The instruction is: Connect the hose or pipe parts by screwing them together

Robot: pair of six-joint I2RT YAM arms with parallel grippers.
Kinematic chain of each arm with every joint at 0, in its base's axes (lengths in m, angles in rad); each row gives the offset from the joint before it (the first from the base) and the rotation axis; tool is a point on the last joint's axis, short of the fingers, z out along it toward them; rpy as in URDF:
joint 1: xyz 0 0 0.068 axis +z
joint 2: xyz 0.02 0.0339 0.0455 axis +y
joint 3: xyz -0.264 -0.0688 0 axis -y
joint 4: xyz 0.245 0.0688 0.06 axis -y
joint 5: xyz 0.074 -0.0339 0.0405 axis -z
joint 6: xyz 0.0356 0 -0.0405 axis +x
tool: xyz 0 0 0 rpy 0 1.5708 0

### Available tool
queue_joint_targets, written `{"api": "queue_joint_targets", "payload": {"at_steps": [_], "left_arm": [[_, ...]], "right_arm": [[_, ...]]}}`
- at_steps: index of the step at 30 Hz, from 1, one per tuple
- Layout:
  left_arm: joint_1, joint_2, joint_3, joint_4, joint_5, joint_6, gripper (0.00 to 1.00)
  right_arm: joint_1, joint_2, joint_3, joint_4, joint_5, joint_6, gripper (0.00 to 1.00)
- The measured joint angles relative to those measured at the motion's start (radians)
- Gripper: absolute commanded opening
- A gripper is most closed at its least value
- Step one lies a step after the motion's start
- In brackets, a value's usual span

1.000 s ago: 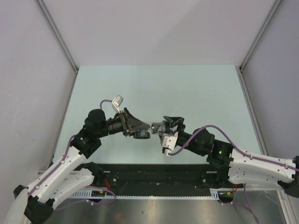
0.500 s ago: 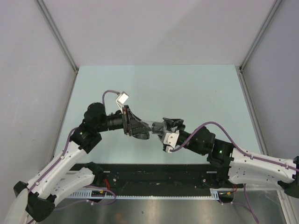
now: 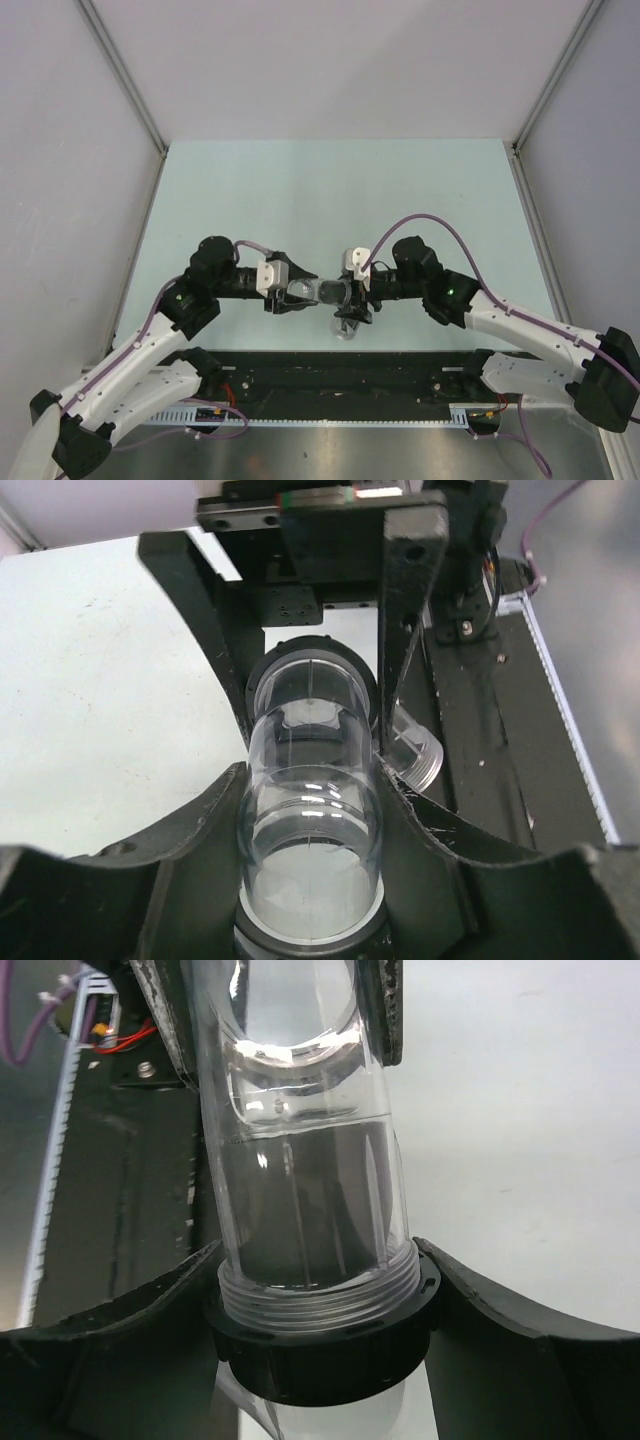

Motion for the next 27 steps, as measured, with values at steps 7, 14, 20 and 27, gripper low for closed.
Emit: {"api": "queue_joint_targets", "payload": {"at_steps": [7,14,20,27], "left_arm": [[-0.024,0.000,-0.051,0.045,-0.003,0.115,0.00],[-0.027,-0.017,-0.077,0.173,-0.062,0.024,0.00],[-0.027,-0.011,-0.004,0.174,-0.220,-0.295,0.00],[0.001,0.024,0.097,0.153,-0.350,-0.781,0.00]], "right_arm": [[-0.011,-0.015,0.004,-0.082,0.002,0.058,1.00],[-0.005,-0.201,0.042,-0.067,0.234,0.038,1.00],[0.043,-0.275,0.043,-0.041,0.380,-0.097,1.00],[0.219,-0.291,0.037,-0.025,0.552,-0.327,1.00]]}}
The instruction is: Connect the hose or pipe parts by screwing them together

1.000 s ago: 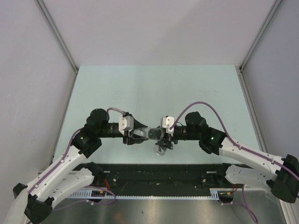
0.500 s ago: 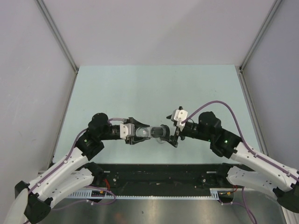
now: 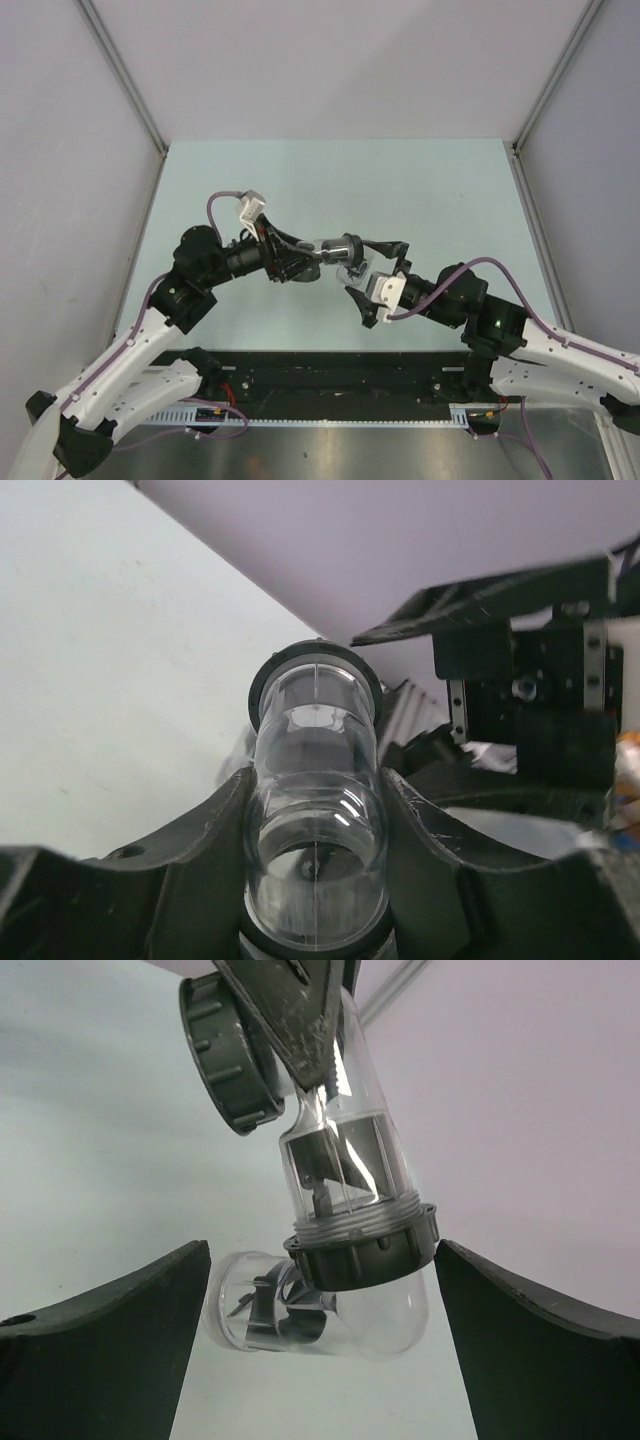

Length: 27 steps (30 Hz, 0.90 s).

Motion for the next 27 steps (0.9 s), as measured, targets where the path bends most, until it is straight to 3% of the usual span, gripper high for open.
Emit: {"api": "queue_joint_targets", "payload": {"at_steps": [6,11,14,15,18,21,27], "left_arm": [[0.039,0.014,0.000,-0.029,0.036,-0.336,0.00],[0.047,0.014,0.000,-0.034,0.113,-0.507,0.00],[0.055,0.014,-0.002,-0.036,0.163,-0.565,0.00],[0.060,0.014,-0.003,-0.036,0.180,-0.580,0.00],[0.080,0.023,-0.005,-0.036,0.231,-0.598,0.00],[0.096,0.037,-0.005,-0.035,0.276,-0.584,0.00],[0.097,0.035,-0.004,-0.039,0.322,-0.335,0.00]], "right_arm": [[0.086,0.008,-0.020,0.053,0.129,-0.147,0.97],[0.122,0.031,-0.025,0.062,0.178,-0.216,0.90],[0.137,0.041,-0.025,0.062,0.191,-0.244,0.74],[0.141,0.042,-0.025,0.061,0.193,-0.252,0.61],[0.153,0.043,-0.025,0.063,0.207,-0.270,0.43],[0.164,0.043,-0.027,0.060,0.211,-0.262,0.33],[0.140,0.069,-0.030,0.042,0.158,-0.119,0.29]]}}
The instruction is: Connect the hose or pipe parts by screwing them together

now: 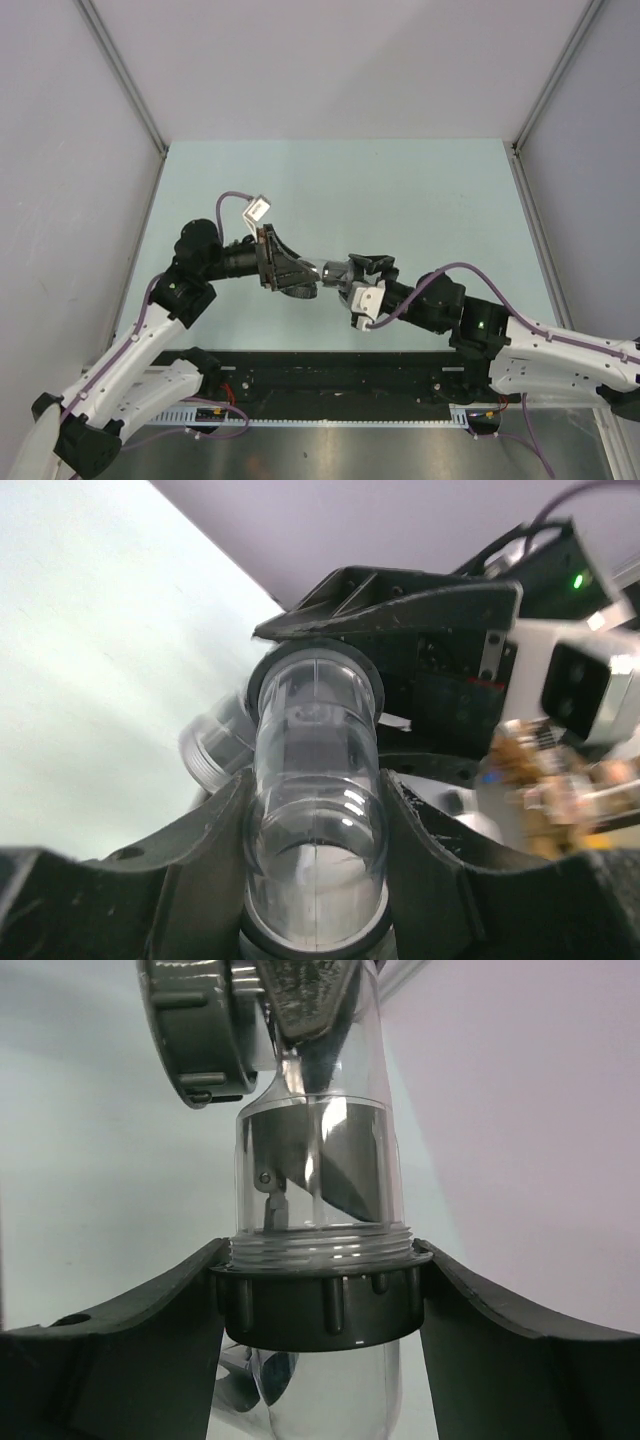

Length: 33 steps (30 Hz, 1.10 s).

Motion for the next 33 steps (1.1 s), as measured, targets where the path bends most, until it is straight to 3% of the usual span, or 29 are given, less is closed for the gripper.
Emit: {"api": "queue_joint_targets", "payload": {"at_steps": [4,8,15,17,18,20,21,24,27,33], "left_arm": [[-0.002,-0.042,-0.025,-0.006,0.006,0.302,0.00],[-0.024,-0.126,-0.113,0.002,0.026,0.673,0.00],[-0.067,-0.180,-0.196,0.015,0.086,1.032,0.00],[-0.069,-0.179,-0.205,0.027,0.098,1.089,0.00],[-0.071,-0.179,-0.211,0.034,0.100,1.112,0.00],[-0.074,-0.179,-0.220,0.048,0.097,1.136,0.00],[-0.076,-0.180,-0.222,0.050,0.093,1.139,0.00],[-0.083,-0.187,-0.225,0.078,0.066,1.118,0.00],[-0.082,-0.207,-0.229,0.108,0.013,1.045,0.00],[-0.081,-0.210,-0.229,0.143,-0.197,0.673,0.00]], "right_arm": [[-0.101,0.054,0.022,-0.024,-0.162,0.171,0.27],[-0.233,0.115,0.028,-0.044,-0.448,0.323,0.28],[-0.437,0.204,0.028,-0.048,-0.936,0.600,0.32],[-0.481,0.226,0.028,-0.023,-1.027,0.684,0.43],[-0.498,0.233,0.028,-0.013,-1.059,0.724,0.56],[-0.514,0.233,0.028,-0.011,-1.079,0.766,0.64],[-0.517,0.225,0.028,-0.018,-1.073,0.772,0.79],[-0.515,0.174,0.028,-0.042,-1.013,0.772,0.91],[-0.525,0.071,0.028,-0.079,-0.896,0.743,0.96],[-0.526,-0.090,0.029,-0.111,-0.674,0.634,0.92]]}}
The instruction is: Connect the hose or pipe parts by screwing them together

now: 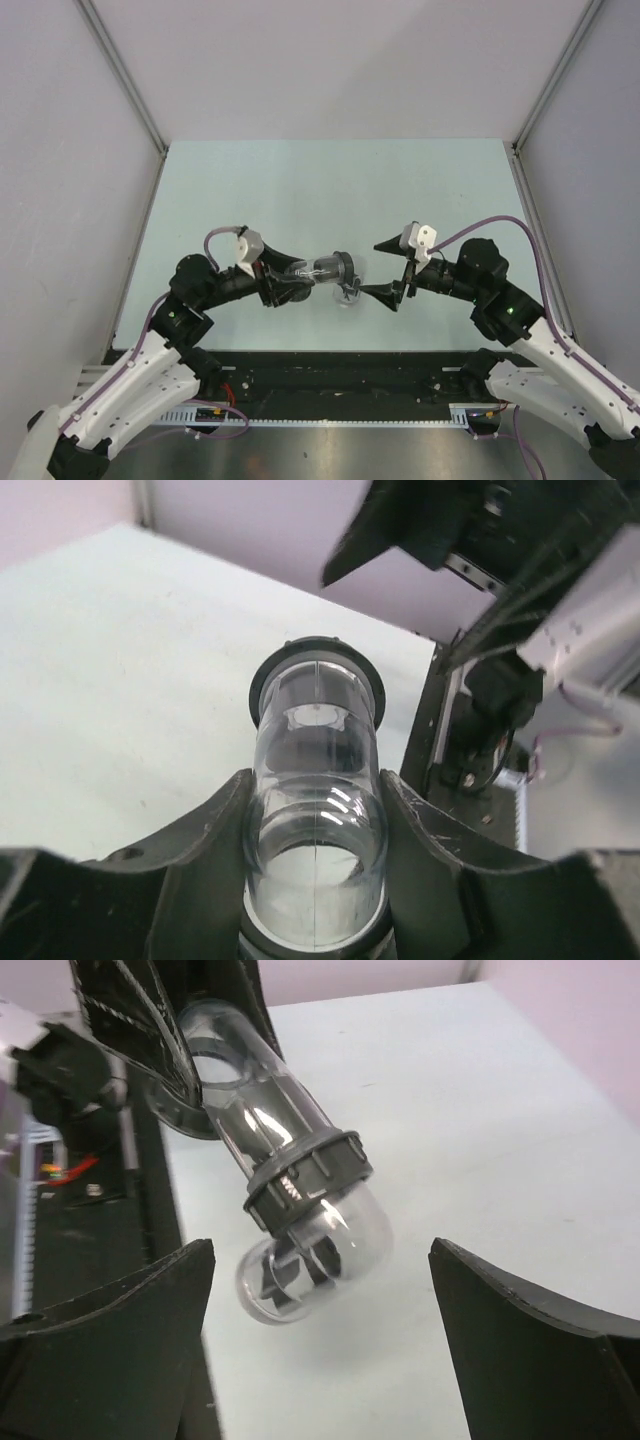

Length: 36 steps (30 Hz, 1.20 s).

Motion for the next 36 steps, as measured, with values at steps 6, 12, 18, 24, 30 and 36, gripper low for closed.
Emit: {"api": "queue_joint_targets", "payload": {"at_steps": [6,12,18,24,30,36], "left_arm": [[0.001,0.043,0.024,-0.046,-0.163,-0.415,0.00],[0.003,0.072,0.072,-0.105,-0.192,-0.780,0.00],[0.003,0.076,0.072,-0.126,-0.157,-1.034,0.00],[0.005,0.080,0.072,-0.127,-0.085,-1.197,0.00],[0.011,0.096,0.074,-0.137,-0.017,-1.258,0.00],[0.024,0.163,0.102,-0.131,0.043,-1.171,0.00]], "right_arm": [[0.055,-0.077,-0.011,-0.021,0.140,-0.194,0.89],[0.203,-0.185,-0.104,0.039,0.224,-0.439,0.91],[0.365,-0.128,-0.117,0.076,0.386,-0.628,0.94],[0.431,-0.029,-0.119,0.122,0.489,-0.749,0.81],[0.434,0.002,-0.124,0.143,0.516,-0.805,0.42],[0.432,-0.002,-0.128,0.141,0.513,-0.758,0.31]]}}
